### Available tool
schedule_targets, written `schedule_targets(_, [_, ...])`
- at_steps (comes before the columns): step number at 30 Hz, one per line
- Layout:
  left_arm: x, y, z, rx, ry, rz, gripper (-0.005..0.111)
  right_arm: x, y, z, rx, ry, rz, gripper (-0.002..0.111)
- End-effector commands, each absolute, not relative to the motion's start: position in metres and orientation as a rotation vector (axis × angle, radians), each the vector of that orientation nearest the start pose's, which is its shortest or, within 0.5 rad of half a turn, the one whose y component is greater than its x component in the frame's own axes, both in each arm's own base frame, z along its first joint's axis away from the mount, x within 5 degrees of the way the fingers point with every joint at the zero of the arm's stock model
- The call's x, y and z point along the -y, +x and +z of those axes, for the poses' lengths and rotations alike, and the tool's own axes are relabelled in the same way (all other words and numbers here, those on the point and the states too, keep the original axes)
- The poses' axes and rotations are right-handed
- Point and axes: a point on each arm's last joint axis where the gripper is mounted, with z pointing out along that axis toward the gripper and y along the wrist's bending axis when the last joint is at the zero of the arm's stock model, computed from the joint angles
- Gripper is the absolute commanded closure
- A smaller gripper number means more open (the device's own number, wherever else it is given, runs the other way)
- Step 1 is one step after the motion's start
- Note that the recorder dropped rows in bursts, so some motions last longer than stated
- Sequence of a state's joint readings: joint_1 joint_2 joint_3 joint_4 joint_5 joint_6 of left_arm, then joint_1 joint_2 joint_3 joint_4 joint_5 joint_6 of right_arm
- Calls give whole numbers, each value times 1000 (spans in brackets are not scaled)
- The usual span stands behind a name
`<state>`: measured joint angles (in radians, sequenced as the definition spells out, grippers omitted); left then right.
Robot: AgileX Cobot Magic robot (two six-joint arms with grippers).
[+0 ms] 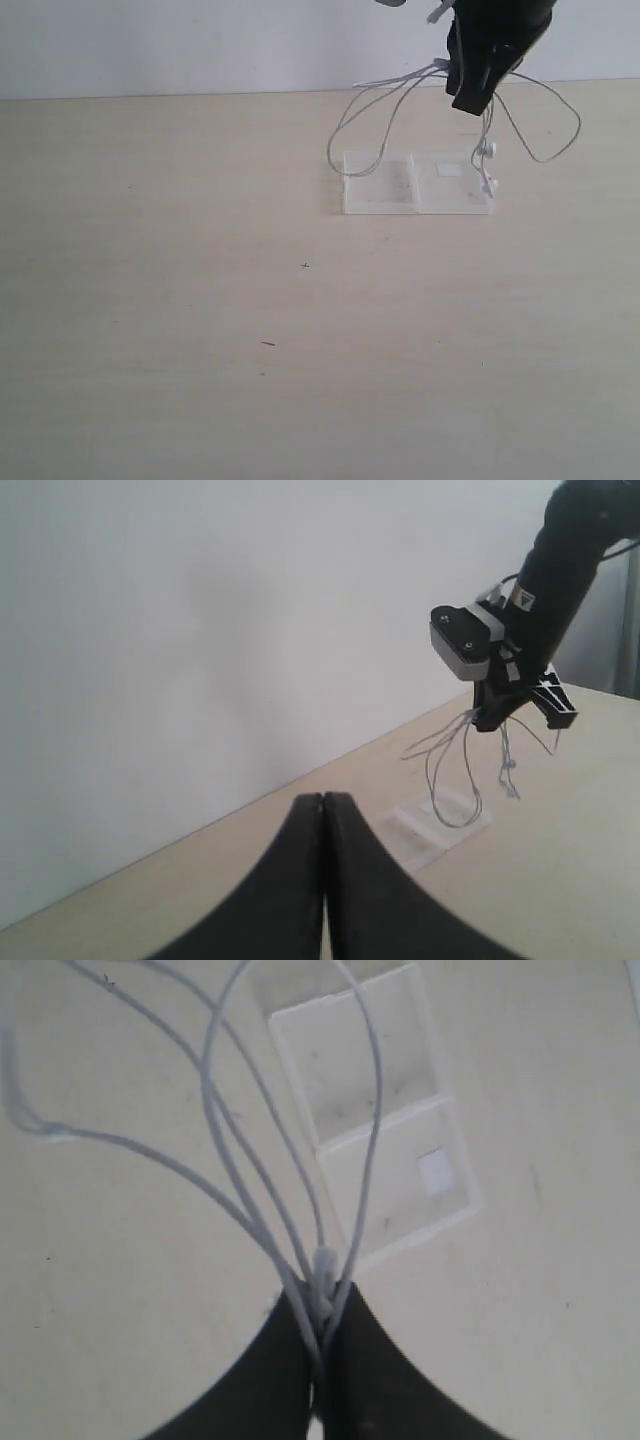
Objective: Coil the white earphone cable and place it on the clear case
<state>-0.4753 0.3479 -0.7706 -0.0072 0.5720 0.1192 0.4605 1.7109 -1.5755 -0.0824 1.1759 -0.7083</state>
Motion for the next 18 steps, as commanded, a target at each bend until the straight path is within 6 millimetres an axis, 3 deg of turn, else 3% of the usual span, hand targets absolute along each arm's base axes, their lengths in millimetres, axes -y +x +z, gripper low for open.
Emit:
schedule_targets(1, [17, 35, 384, -1623, 490, -261, 107, -158, 345, 323, -2243, -1648, -244, 108])
schedule_targets(8, [13, 30, 379, -1666, 505, -232, 107, -161, 382, 307, -2184, -1639, -324, 108])
schedule_targets(18, [9, 28, 378, -1666, 500, -198, 107, -133, 419, 281, -2172, -1578, -372, 108])
